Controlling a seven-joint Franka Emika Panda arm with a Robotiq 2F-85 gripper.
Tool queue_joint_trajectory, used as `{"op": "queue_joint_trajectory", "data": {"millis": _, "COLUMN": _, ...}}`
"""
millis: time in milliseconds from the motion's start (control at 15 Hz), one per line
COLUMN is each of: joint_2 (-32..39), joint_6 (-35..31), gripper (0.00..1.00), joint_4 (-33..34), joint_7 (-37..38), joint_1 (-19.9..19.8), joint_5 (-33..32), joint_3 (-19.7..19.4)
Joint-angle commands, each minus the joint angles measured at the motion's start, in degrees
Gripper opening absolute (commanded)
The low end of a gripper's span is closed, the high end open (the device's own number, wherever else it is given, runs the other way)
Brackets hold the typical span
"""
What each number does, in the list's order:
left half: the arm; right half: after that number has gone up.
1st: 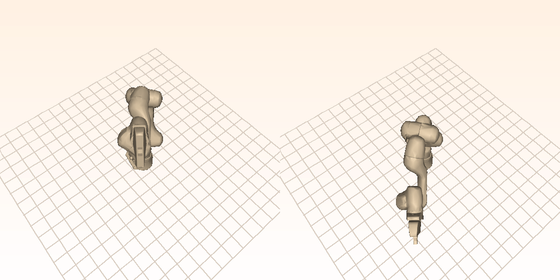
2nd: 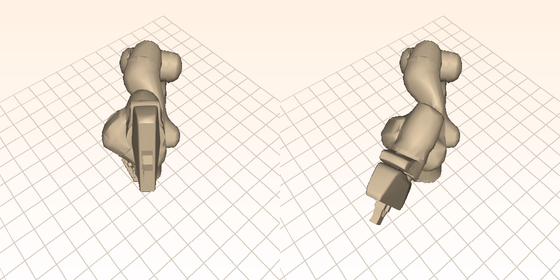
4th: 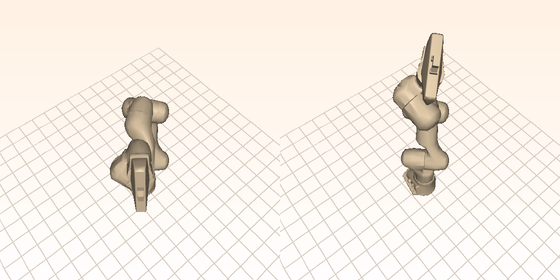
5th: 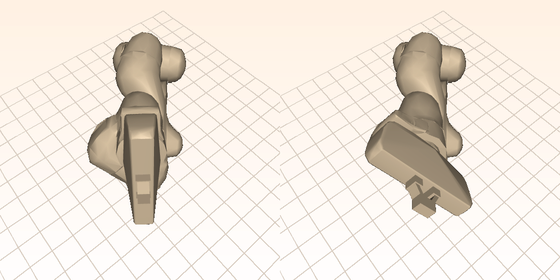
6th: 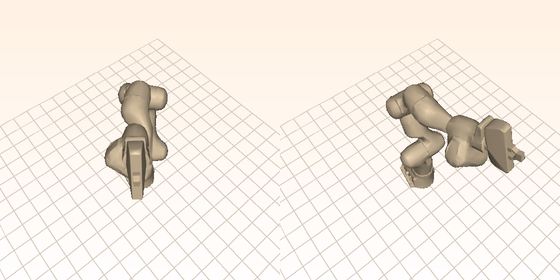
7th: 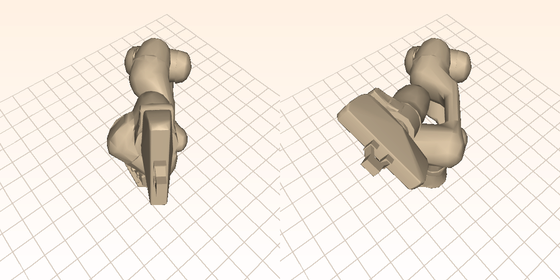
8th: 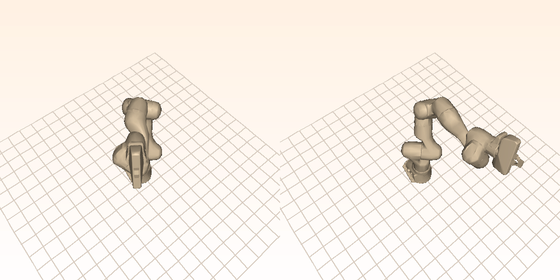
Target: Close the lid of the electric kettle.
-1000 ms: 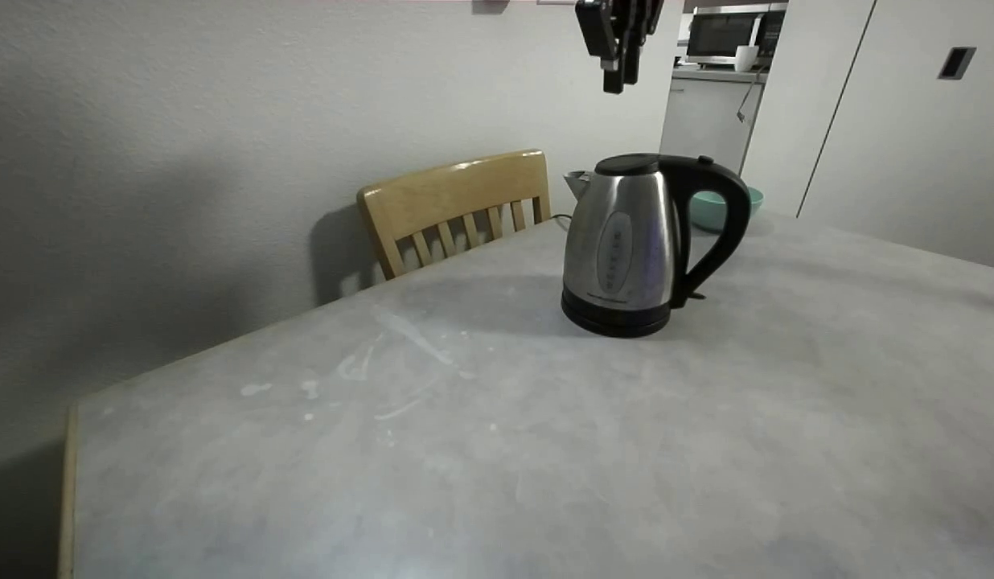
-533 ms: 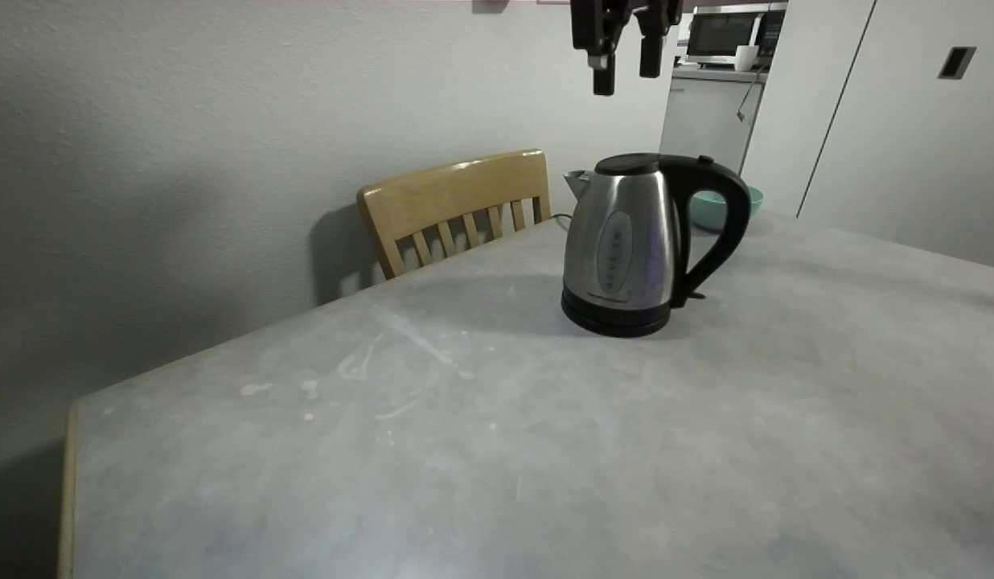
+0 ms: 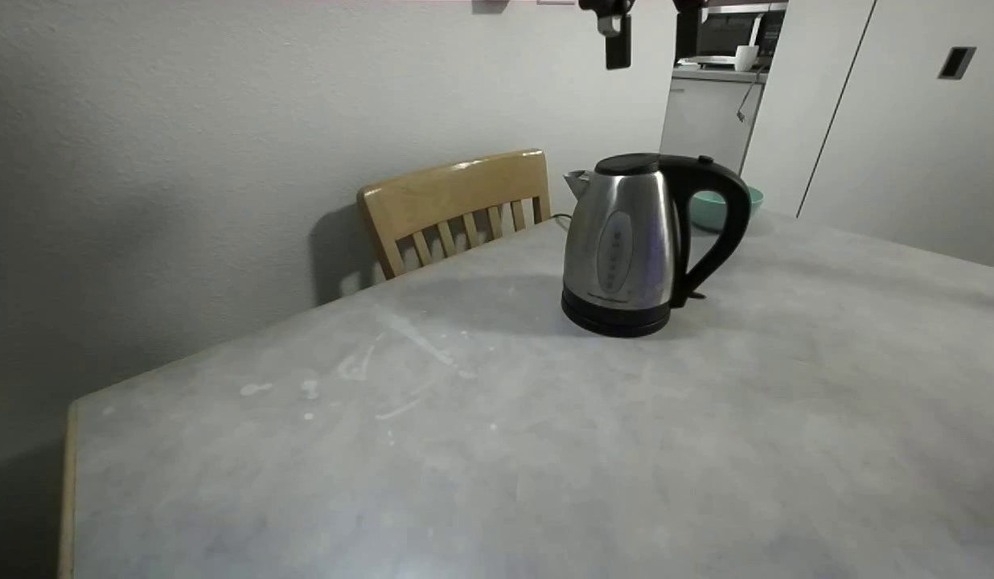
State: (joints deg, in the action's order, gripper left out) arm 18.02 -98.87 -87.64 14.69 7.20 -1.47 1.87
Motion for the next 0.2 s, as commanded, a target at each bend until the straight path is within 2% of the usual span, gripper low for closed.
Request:
{"op": "queue_joint_trajectory", "data": {"millis": 0, "joint_2": -1.74, "joint_6": 3.03, "gripper": 1.0, "joint_4": -0.42, "joint_7": 0.23, "joint_1": -0.39, "joint_5": 1.53, "joint_3": 0.5}}
{"op": "queue_joint_trajectory", "data": {"millis": 133, "joint_2": -0.74, "joint_6": 1.54, "gripper": 1.0, "joint_4": 0.2, "joint_7": 0.29, "joint_1": -0.17, "joint_5": 0.28, "joint_3": 0.39}}
